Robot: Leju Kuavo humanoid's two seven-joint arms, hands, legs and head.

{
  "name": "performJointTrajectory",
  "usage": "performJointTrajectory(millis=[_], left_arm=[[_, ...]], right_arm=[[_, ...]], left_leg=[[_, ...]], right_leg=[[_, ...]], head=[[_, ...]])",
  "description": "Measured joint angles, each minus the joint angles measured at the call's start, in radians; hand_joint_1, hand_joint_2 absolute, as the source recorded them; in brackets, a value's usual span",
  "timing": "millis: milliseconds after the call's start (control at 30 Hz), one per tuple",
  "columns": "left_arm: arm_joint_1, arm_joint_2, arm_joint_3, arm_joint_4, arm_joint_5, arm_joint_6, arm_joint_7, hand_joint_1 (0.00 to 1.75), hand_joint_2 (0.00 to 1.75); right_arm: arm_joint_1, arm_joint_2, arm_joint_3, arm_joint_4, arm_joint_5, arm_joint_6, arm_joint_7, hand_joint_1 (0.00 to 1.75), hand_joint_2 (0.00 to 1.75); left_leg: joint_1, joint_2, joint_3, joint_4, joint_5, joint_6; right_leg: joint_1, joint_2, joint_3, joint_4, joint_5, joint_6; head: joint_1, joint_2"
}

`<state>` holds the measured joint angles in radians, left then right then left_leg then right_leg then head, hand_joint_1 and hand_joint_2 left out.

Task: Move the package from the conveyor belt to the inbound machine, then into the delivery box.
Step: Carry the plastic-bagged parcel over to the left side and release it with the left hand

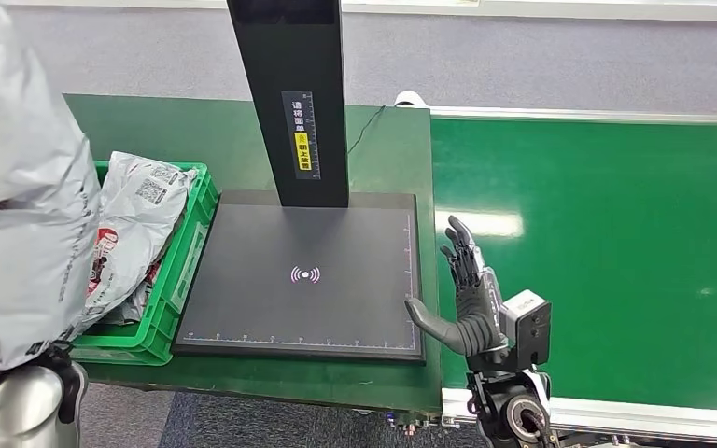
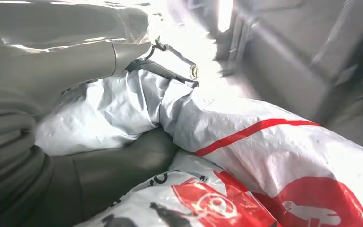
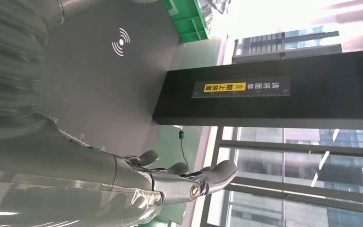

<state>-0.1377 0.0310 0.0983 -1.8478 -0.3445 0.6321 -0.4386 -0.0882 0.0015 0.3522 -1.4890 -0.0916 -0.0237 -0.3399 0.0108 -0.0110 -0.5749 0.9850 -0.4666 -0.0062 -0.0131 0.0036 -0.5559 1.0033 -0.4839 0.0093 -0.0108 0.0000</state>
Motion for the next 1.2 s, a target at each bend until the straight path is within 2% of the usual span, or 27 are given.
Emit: performJointTrajectory(millis=[233,433,600,800,933,1200], left_arm=[[-0.062,0.036,0.061,0.185,-0.011,-0.032,0.052,1.74,1.75],[-0.079,0.053,0.083,0.258,-0.023,-0.045,0.099,1.73,1.75],[-0.089,0.082,0.122,0.374,-0.029,-0.066,0.142,1.72,1.75],[-0.097,0.111,0.185,0.498,-0.025,-0.075,0.166,1.51,1.75],[-0.109,0.13,0.215,0.553,-0.034,-0.09,0.177,0.02,1.75],[-0.115,0.134,0.227,0.586,-0.049,-0.112,0.182,0.0,1.75]], right_arm=[[0.015,0.0,-0.001,-0.016,0.0,0.003,0.002,0.0,1.75],[0.018,0.0,-0.003,-0.02,0.0,0.003,0.003,0.0,1.75],[0.015,0.0,-0.003,-0.02,0.0,0.01,0.004,0.0,1.75],[0.008,0.002,-0.003,-0.02,0.0,0.015,0.014,0.0,1.75],[0.005,0.002,-0.002,-0.019,0.0,0.018,0.018,0.0,1.75],[-0.006,0.003,0.002,-0.015,-0.001,0.019,0.019,0.0,1.75]], left_leg=[[0.0,0.0,0.0,0.0,0.0,0.0],[0.0,0.0,-0.001,0.0,0.0,0.0],[0.0,0.0,-0.001,0.0,0.0,0.0],[0.0,0.001,-0.001,0.0,0.0,0.0],[0.0,0.0,-0.001,0.0,0.0,0.0],[0.001,0.0,0.0,0.0,0.0,0.0]], right_leg=[[0.0,0.001,0.0,0.0,0.0,0.0],[0.0,0.001,-0.001,0.0,0.0,0.0],[0.0,0.001,-0.001,0.0,0.0,0.0],[0.0,0.001,-0.001,0.0,0.0,0.0],[0.0,0.001,-0.001,0.0,0.0,0.0],[0.001,0.001,0.0,0.0,0.0,0.0]], head=[[0.0,0.0],[0.0,0.0],[0.0,0.0],[0.0,0.0],[0.0,0.0],[0.0,0.0]])
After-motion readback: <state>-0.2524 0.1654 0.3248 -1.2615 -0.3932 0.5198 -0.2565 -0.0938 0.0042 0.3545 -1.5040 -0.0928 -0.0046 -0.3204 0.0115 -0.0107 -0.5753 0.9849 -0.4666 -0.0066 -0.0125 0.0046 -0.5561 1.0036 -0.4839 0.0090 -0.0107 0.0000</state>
